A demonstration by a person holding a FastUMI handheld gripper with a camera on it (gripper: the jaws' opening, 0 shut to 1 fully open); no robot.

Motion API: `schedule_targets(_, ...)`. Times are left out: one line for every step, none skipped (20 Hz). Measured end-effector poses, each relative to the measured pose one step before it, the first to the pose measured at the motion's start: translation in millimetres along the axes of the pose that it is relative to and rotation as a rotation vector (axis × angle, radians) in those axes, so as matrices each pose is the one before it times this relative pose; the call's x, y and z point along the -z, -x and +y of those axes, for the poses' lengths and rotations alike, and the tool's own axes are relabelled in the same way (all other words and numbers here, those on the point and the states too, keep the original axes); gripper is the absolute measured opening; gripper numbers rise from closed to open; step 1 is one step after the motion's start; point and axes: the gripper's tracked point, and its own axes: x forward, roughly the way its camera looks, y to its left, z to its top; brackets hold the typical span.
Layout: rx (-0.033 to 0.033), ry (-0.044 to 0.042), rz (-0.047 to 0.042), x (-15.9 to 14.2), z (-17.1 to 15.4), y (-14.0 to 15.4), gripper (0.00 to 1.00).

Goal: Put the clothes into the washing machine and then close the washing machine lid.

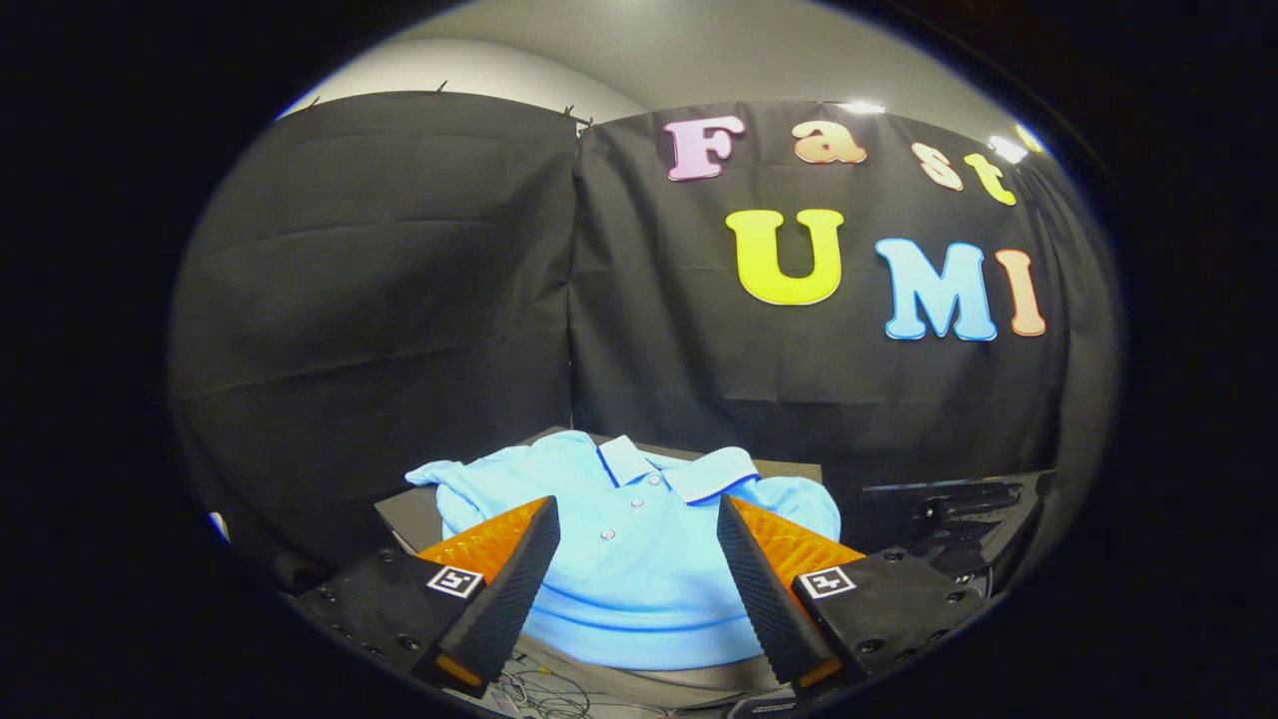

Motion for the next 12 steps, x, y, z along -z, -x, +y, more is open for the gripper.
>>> schedule_targets(-0.00724, 0.00385, 0.01817, 0.18, 1.3, -5.67, 0.99)
schedule_targets(-0.00145, 0.00533, 0.01516, 1.98, 1.1, -7.36, 0.99)
schedule_targets(-0.00258, 0.00189, 0.01186, -1.13, 0.48, -5.48, 0.99)
schedule_targets(-0.00345, -0.00096, 0.01373, 1.47, 0.52, -5.04, 0.99)
schedule_targets(-0.00826, -0.00493, 0.01062, -0.02, 0.89, -4.41, 0.99)
schedule_targets(-0.00546, -0.00466, 0.01451, 1.99, 2.79, -5.66, 0.99)
schedule_targets(-0.00653, -0.00382, 0.02349, 2.67, 2.45, -4.3, 0.99)
schedule_targets(-0.00333, -0.00334, 0.02729, 4.09, 0.92, -5.92, 0.98)
schedule_targets(-0.00234, -0.00104, 0.0267, 2.27, -0.19, -5.16, 0.99)
schedule_targets(0.00035, -0.00356, 0.02219, 2.23, -1.41, -5.13, 0.99)
schedule_targets(-0.00396, -0.00824, 0.01668, 0.05, -1.46, -3.62, 0.99)
schedule_targets(0.00089, -0.00713, 0.01566, 1.81, -1.09, -5.71, 0.99)
